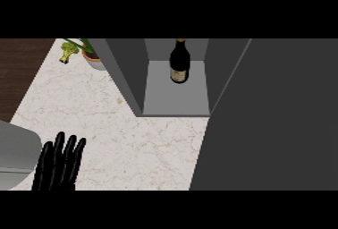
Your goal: Pick up the wine, place it into the cabinet and close the cabinet
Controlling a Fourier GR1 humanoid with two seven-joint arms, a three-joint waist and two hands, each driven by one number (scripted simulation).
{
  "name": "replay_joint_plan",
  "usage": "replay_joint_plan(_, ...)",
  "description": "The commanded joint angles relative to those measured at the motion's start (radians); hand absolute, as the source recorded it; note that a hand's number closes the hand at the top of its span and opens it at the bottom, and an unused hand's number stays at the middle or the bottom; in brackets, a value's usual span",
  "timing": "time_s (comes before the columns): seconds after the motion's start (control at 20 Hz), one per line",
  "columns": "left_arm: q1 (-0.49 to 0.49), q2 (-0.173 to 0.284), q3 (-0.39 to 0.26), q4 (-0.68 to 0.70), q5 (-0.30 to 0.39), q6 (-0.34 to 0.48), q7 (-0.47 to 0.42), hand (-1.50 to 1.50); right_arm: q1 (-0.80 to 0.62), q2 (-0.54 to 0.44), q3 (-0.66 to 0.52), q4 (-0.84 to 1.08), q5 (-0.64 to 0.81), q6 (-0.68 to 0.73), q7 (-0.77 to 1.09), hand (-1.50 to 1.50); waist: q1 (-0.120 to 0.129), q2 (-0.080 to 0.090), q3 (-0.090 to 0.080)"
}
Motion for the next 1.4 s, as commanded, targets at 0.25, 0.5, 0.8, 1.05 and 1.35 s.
replay_joint_plan(0.25, 0.070, 0.090, 0.242, -0.024, 0.150, -0.123, -0.006, -1.50, 0.065, -0.023, 0.278, -0.096, -0.003, 0.073, 0.014, 1.50, -0.004, -0.003, 0.000)
replay_joint_plan(0.5, 0.060, 0.106, 0.346, 0.063, 0.225, -0.222, 0.016, -1.50, -0.004, 0.006, 0.436, -0.117, 0.059, -0.043, 0.092, 1.50, -0.009, -0.001, -0.002)
replay_joint_plan(0.8, 0.200, 0.168, 0.428, 0.002, 0.225, -0.294, -0.017, -1.50, -0.036, 0.005, 0.647, -0.079, 0.219, -0.206, 0.064, 1.50, 0.000, -0.012, -0.003)
replay_joint_plan(1.05, 0.150, 0.184, 0.478, 0.027, 0.289, -0.337, 0.039, -1.50, -0.127, 0.003, 0.671, 0.040, 0.229, -0.319, -0.003, 1.50, 0.003, -0.008, -0.004)
replay_joint_plan(1.35, 0.163, 0.197, 0.534, 0.043, 0.331, -0.401, 0.078, -1.50, -0.255, 0.003, 0.718, 0.096, 0.320, -0.464, -0.019, 1.50, 0.006, -0.006, -0.002)
